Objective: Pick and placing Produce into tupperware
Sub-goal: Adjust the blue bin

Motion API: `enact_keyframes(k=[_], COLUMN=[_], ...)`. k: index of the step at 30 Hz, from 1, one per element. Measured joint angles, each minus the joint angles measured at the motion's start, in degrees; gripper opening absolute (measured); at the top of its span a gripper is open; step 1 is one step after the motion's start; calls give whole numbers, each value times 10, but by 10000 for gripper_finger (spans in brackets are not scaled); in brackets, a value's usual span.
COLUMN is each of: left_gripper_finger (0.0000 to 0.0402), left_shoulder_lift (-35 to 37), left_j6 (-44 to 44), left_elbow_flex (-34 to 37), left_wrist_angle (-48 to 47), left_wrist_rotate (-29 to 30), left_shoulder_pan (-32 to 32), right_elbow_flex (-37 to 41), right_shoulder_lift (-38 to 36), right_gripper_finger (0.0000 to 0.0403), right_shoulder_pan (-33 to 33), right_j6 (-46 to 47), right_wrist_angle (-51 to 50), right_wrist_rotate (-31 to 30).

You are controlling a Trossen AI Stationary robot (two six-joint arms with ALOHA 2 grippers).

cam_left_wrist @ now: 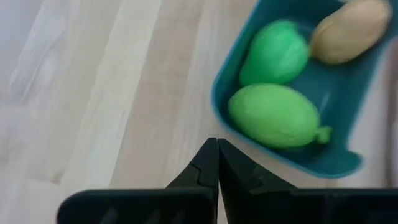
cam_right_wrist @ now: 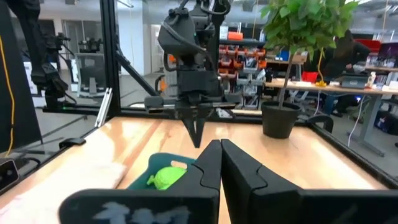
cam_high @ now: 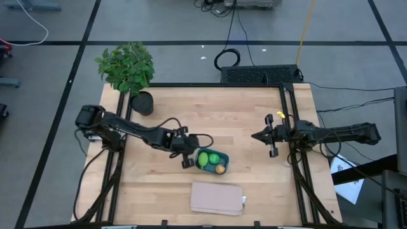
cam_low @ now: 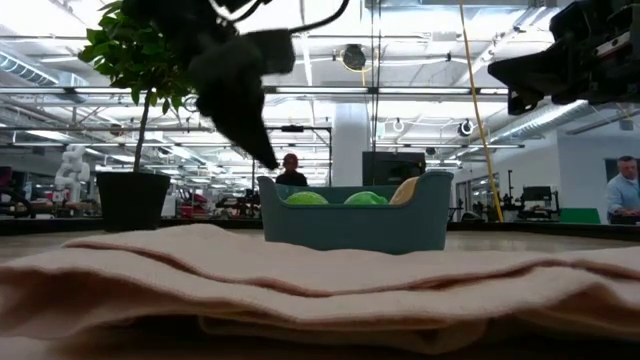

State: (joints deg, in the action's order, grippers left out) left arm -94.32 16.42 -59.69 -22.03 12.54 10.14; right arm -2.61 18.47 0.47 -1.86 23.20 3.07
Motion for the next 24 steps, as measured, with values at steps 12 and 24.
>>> enact_keyframes(k=[12,24], left_gripper_finger=[1,1], left_shoulder_lift=[26,37], left_j6=[38,61], left_elbow_flex=[97,164], left_wrist_angle=[76,213], left_wrist_rotate=[89,71], left_shoulder_pan=[28,40], right_elbow_flex=[0,0], right_shoulder_lift=[59,193], right_gripper_finger=[0,0], right_shoulder_pan=[0,60], right_j6=[40,109], right_wrist_angle=[23,68], right_wrist_rotate=[0,-23])
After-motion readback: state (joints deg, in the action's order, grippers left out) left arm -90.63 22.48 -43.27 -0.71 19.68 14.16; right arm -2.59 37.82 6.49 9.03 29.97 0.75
